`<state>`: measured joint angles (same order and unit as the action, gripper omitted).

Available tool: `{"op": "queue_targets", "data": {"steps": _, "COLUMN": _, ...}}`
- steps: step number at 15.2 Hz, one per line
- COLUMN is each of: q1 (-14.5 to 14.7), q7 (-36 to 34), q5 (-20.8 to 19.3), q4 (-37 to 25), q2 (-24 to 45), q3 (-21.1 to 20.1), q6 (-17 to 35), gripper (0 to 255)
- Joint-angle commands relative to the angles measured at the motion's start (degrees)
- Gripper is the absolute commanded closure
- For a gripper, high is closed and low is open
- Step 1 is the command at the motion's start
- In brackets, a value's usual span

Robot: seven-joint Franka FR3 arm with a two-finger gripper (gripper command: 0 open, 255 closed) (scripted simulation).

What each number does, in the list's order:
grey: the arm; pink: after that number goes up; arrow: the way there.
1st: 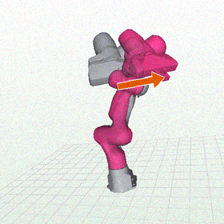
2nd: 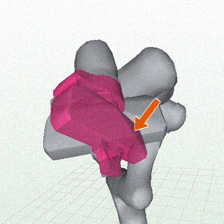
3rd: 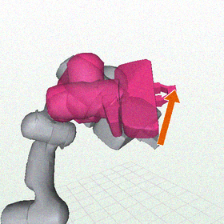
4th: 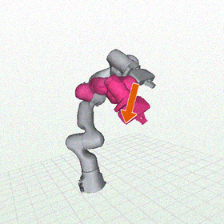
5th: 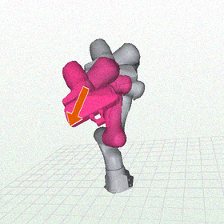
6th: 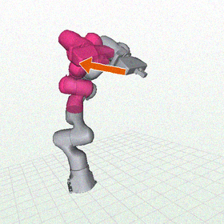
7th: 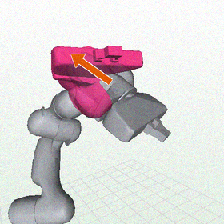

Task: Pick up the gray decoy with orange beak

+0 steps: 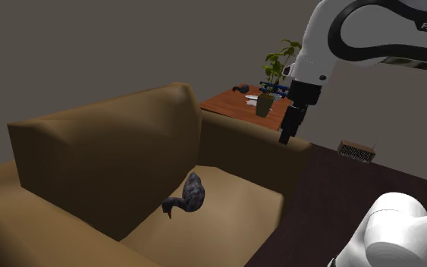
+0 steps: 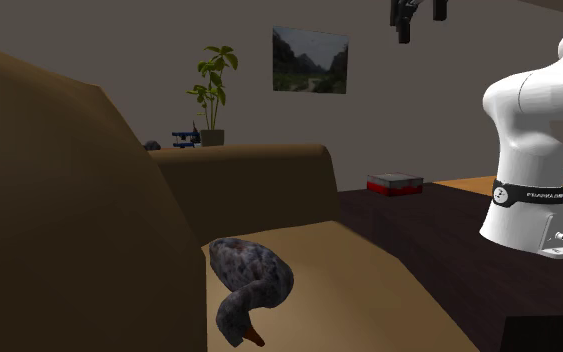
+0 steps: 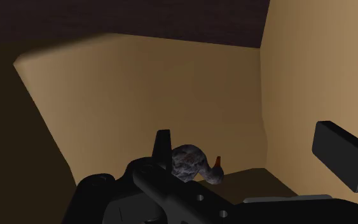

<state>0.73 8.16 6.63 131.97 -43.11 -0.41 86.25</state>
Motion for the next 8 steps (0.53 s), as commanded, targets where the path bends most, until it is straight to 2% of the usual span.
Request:
{"op": "queue_targets", "data": {"steps": 1, "q1": 0.0, "q7": 0.0, "q5": 0.0, "q4": 0.0, "q2": 0.0, "q3": 0.0, "q6": 0.0, "gripper": 0}}
{"op": "queue_targets", "data": {"steps": 8, "q1": 1.72, "q7": 6.23, "q5": -0.16, "q4": 5.6, "q2": 8.19, "q3": 0.24, "q6": 14.4, "gripper": 0}}
